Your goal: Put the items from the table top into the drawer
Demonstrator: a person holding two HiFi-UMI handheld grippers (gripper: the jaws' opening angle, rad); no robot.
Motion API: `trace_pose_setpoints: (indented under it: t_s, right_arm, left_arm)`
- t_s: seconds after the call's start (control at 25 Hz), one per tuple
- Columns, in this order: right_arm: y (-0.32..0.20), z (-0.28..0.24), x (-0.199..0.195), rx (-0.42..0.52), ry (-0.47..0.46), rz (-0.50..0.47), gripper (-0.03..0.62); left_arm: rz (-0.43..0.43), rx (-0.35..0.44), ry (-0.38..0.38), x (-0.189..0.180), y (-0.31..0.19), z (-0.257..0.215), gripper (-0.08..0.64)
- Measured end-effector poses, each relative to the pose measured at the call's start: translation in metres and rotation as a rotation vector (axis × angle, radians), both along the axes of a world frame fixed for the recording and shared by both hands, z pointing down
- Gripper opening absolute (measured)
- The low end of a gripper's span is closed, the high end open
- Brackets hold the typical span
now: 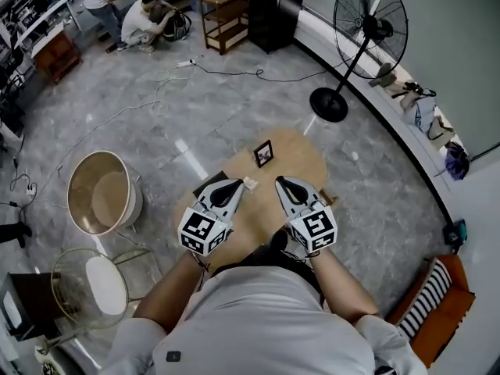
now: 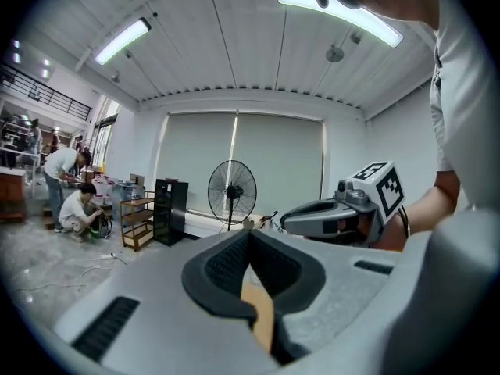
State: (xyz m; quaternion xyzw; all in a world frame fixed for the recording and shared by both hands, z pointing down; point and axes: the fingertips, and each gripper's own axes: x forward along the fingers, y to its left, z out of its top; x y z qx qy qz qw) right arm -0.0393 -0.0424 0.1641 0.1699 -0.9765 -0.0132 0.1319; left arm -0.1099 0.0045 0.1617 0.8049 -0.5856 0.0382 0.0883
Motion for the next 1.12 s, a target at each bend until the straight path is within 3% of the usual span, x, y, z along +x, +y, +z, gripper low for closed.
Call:
trace_pose_setpoints:
  t_s: [0.8, 1.12]
  right_arm:
    - [-0.076, 0.147, -0.08, -0.132, 0.195, -0.244, 0.035]
    - [-0.108, 0.25, -0.1, -0.219, 0.298, -0.304, 0.132]
  left_arm:
    - [-0.237, -0.169, 0.078, -0.074, -0.056, 0.117, 0.009]
    - [-0.319, -0.277, 0.143, -0.093, -0.078, 0.208, 0.009]
